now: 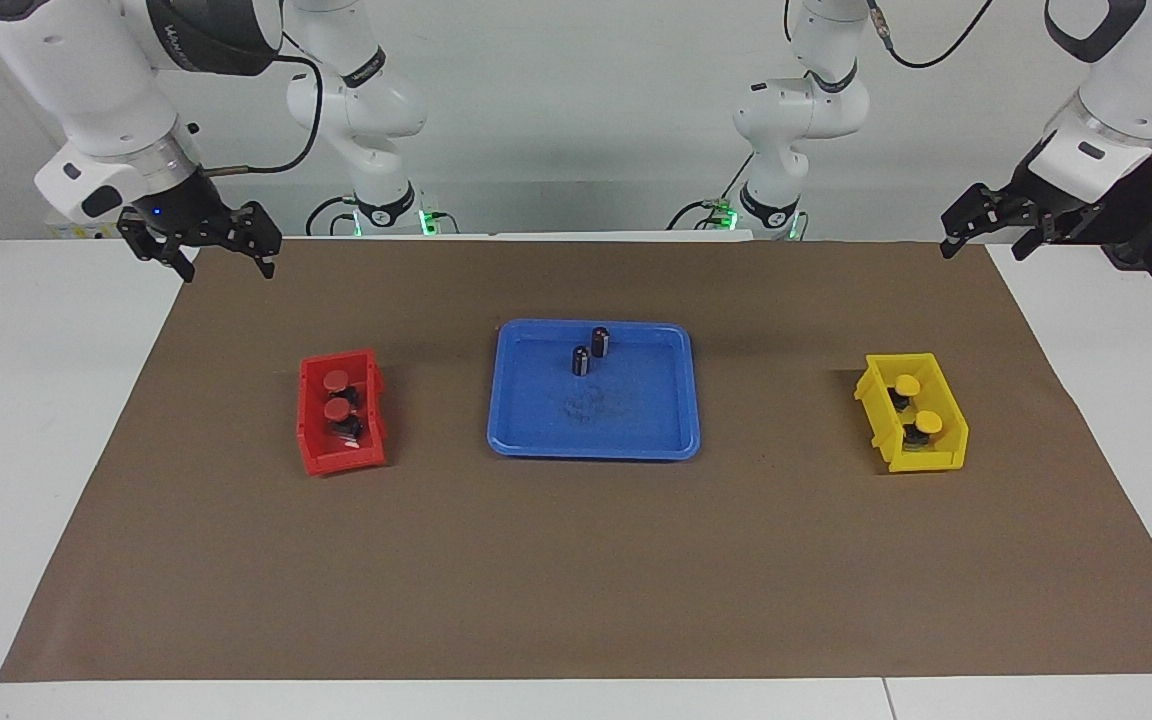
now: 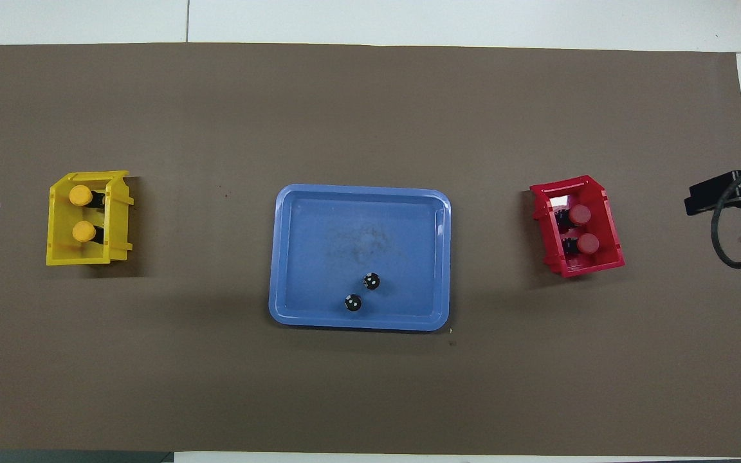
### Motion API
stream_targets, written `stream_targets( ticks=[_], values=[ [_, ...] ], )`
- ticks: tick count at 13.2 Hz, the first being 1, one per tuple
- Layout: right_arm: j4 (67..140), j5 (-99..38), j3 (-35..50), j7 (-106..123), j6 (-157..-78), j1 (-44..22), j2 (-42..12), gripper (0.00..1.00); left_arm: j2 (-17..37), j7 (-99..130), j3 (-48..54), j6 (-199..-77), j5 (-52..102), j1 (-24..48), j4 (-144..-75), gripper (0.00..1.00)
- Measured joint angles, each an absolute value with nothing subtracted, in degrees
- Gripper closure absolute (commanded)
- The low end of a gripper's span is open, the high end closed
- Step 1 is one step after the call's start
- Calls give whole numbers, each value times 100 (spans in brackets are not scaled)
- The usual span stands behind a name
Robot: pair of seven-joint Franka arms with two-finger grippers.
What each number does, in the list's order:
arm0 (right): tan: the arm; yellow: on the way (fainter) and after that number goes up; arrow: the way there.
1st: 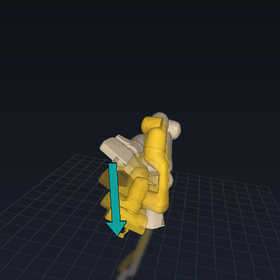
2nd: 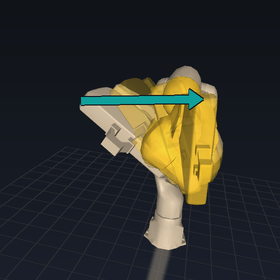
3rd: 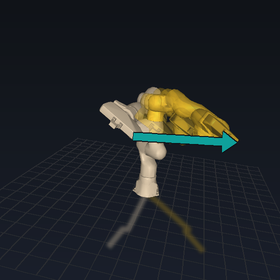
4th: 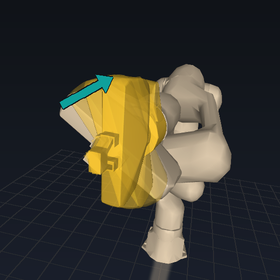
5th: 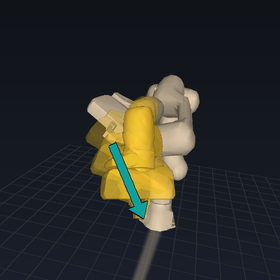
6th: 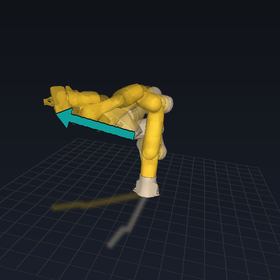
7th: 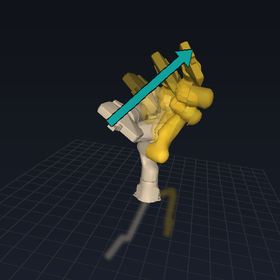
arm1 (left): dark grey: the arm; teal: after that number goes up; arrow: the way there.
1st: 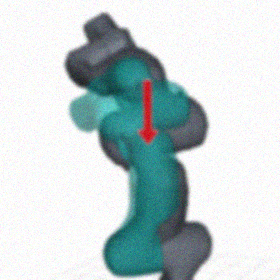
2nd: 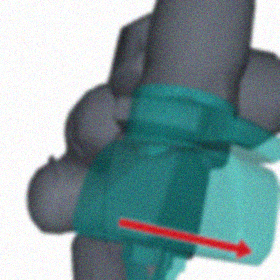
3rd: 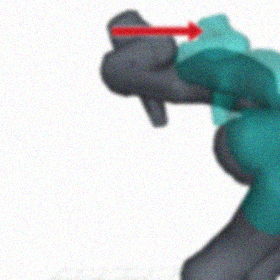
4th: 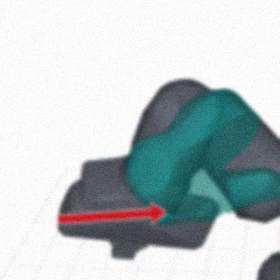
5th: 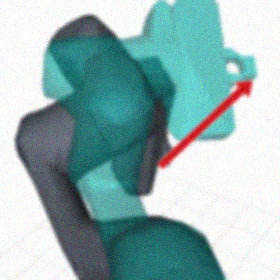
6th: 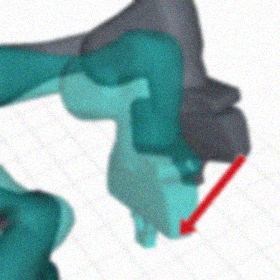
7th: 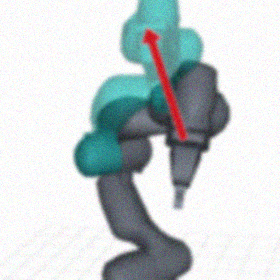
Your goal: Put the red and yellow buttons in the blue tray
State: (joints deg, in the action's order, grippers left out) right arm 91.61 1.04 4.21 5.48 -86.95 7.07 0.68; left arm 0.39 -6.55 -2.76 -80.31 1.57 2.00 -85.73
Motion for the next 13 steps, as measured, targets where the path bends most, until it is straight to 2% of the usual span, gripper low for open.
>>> stream_targets(
  ticks=[3,7,10,13],
  values=[
    [9450,92,434,548,-9282,696,101,0,39,-655,-268,-8030,157,207,-8573,0],
    [10544,74,523,122,-10598,392,141,0,39,-655,-264,-8027,157,208,-8573,0],
    [11000,73,539,36,-11404,258,-98,1,27,-655,-274,-8012,157,202,-8623,0],
    [11472,74,528,36,-12318,264,-366,24,-46,-658,-289,-8012,157,197,-8787,0]
  ],
)
